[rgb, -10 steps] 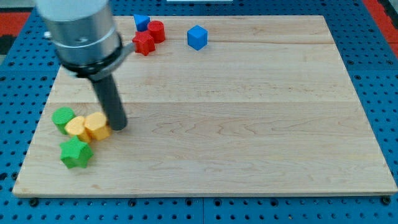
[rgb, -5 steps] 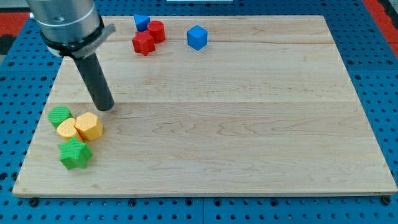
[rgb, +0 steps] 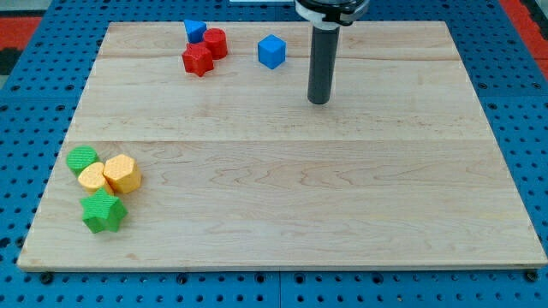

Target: Push blue triangle to the blue cube

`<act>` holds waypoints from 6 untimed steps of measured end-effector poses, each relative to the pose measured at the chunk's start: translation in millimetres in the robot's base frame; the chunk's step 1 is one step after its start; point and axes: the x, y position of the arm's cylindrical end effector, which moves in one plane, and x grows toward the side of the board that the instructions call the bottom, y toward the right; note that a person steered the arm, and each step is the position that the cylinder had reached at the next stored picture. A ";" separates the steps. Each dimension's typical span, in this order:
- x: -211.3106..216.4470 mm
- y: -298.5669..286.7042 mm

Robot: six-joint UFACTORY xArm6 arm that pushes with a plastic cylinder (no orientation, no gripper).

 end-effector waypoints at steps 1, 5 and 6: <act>0.0 2.4; 45.8 -86.2; 6.0 -220.1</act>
